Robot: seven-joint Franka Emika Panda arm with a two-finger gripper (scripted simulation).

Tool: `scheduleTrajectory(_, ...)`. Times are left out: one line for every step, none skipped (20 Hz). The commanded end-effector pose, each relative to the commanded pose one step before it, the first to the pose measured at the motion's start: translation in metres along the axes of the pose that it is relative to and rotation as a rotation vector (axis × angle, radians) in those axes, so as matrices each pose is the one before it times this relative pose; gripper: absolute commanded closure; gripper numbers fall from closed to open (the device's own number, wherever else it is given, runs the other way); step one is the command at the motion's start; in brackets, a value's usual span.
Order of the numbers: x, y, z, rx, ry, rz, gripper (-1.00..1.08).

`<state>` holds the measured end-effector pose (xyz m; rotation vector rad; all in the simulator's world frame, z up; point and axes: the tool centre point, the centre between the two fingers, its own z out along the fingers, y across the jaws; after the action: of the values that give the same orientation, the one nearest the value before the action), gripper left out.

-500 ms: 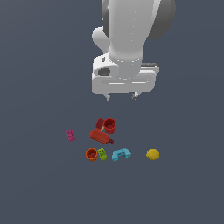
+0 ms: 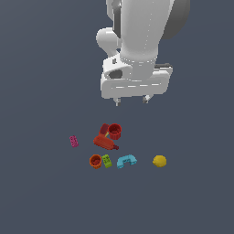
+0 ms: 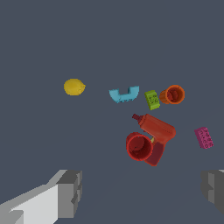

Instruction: Pick up a designated object from a clutter of objects.

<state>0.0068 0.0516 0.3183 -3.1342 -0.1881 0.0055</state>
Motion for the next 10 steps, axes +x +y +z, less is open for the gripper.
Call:
scheduleTrajectory(0.00166,-0.00385,-0.00168,0.00119,0.00451,-0.01421,-0.92)
scheduleTrajectory(-0.00002,-0.00011,-0.00009,-0.00002,0.00008,-0.00069,-0.92)
scheduleTrajectory(-0.00018,0.00042,0.00017,-0.00012,-0.00046,0.00147,-0.92)
scheduleTrajectory(-0.00011,0.00057,0.00038,-0.00007,-0.00062,0.00302,-0.92)
scheduleTrajectory(0.00024,0.00022,0.00051,0.00019,-0.00023,0.00367,-0.92)
scheduleTrajectory(0.00057,-0.00001,0.00068,0.00043,0.00007,0.00464,-0.92)
scheduleTrajectory(0.00076,-0.00009,0.00087,0.00058,0.00014,0.00585,-0.92)
scheduleTrajectory(0.00088,-0.00002,0.00107,0.00067,0.00009,0.00728,-0.92)
scheduleTrajectory(0.00098,0.00002,0.00126,0.00073,0.00002,0.00859,-0.92)
scheduleTrajectory(0.00109,0.00007,0.00145,0.0008,-0.00004,0.00989,-0.92)
